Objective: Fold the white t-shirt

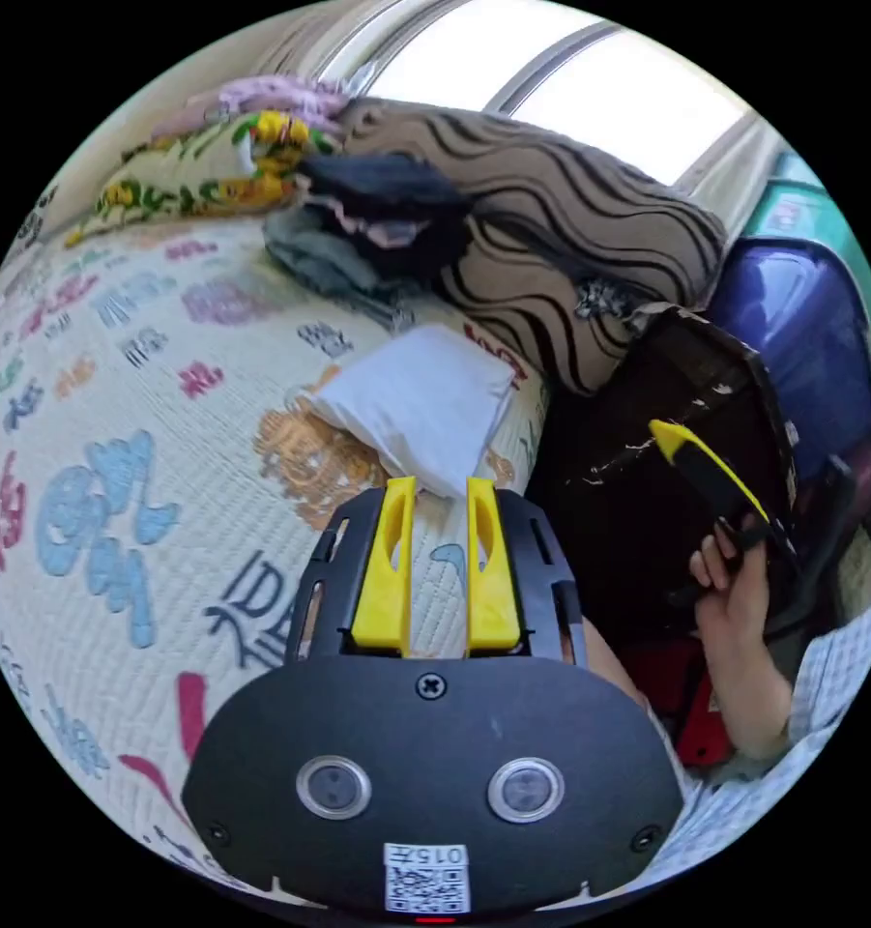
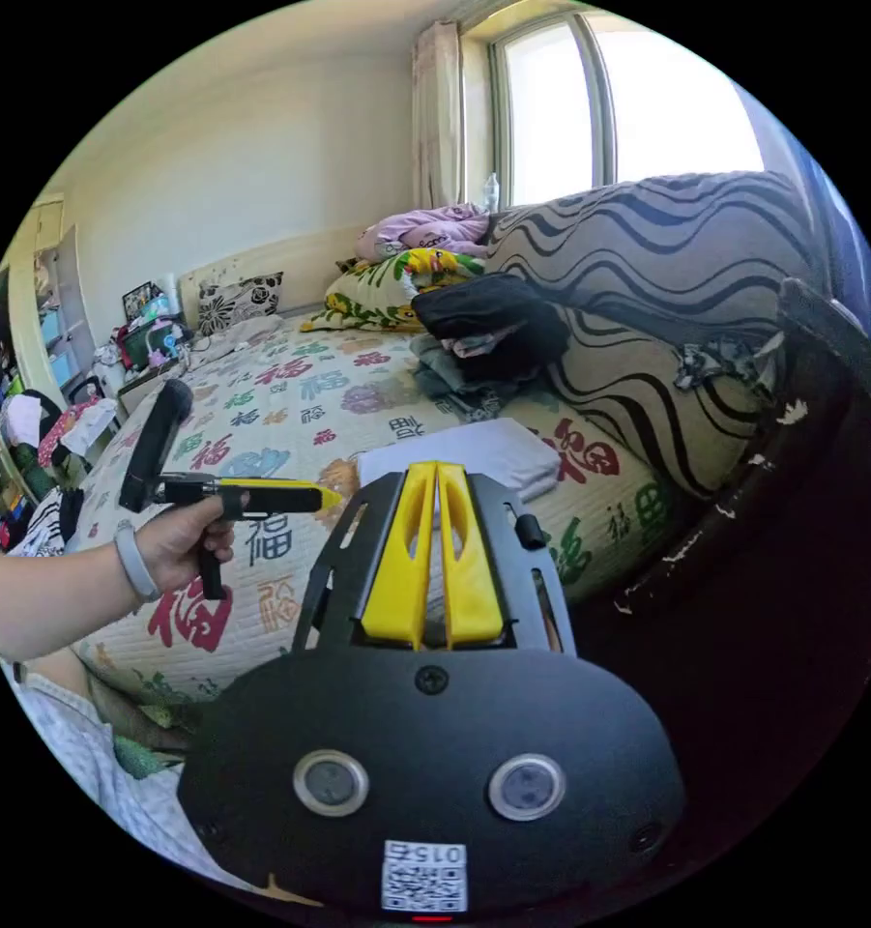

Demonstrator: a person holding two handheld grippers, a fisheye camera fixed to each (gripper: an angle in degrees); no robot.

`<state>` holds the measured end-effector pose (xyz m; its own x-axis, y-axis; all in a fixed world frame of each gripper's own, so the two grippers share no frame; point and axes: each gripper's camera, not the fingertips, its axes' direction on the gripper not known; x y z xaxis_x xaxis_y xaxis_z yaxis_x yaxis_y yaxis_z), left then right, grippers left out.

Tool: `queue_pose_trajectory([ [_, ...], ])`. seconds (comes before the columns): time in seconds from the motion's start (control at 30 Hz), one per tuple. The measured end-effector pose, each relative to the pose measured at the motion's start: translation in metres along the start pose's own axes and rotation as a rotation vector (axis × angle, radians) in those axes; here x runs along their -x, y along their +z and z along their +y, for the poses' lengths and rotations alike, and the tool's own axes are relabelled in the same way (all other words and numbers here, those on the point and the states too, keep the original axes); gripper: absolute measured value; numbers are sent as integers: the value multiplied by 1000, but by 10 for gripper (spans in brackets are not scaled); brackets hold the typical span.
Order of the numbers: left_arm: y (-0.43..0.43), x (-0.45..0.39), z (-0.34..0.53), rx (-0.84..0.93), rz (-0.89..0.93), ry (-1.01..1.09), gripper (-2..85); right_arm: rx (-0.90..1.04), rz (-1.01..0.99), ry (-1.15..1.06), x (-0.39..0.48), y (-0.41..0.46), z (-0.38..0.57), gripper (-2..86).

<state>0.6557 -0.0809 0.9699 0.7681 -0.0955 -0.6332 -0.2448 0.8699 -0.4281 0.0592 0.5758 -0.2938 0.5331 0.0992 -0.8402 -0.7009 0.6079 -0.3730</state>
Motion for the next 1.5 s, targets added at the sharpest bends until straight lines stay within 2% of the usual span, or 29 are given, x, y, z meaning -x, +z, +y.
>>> queue_pose_trajectory([
  [0.1, 54, 17, -33, 14, 69, -156, 84, -79, 132, -41, -12, -17, 21, -6],
  [0.27, 73, 35, -67, -11, 114, -258, 22, -197, 138, -40, -32, -46, 37, -6],
  [0.43, 4, 45, -75, -199, 180, -187, -5, -340, 33, -58, -46, -76, 49, -6],
  [0.5, -36, 51, -69, -302, 202, -161, -7, -352, -72, -78, -50, -89, 52, -6],
  [0.67, -123, 78, -44, -421, 102, -142, -5, -441, -256, -66, -58, -113, 62, -5],
  [0.77, -124, 104, -37, -376, 134, -190, 8, -459, -314, -74, -62, -122, 66, -5],
  [0.87, -88, 119, -42, -313, 151, -223, 63, -425, -357, -55, -72, -124, 70, -5],
  [0.93, -39, 132, -56, -196, 215, -282, 92, -423, -359, -51, -79, -125, 75, -5],
  [1.07, 35, 152, -81, -88, 306, -419, 121, -430, -311, -47, -104, -126, 87, -5],
  [1.13, 79, 171, -95, -9, 323, -551, 136, -390, -302, -38, -117, -122, 88, -4],
  [1.2, 102, 187, -101, 37, 401, -630, 126, -338, -303, -37, -134, -115, 85, -2],
  [1.27, 105, 199, -104, 11, 532, -660, 57, -313, -306, -35, -147, -109, 83, 2],
  [1.3, 95, 203, -107, -18, 590, -653, 21, -291, -307, -27, -156, -106, 80, 7],
  [1.37, 62, 202, -115, -44, 610, -561, 10, -259, -313, -15, -167, -99, 75, 28],
  [1.5, -81, 173, -122, -202, 716, -226, 2, -168, -281, -16, -178, -84, 59, 126],
])
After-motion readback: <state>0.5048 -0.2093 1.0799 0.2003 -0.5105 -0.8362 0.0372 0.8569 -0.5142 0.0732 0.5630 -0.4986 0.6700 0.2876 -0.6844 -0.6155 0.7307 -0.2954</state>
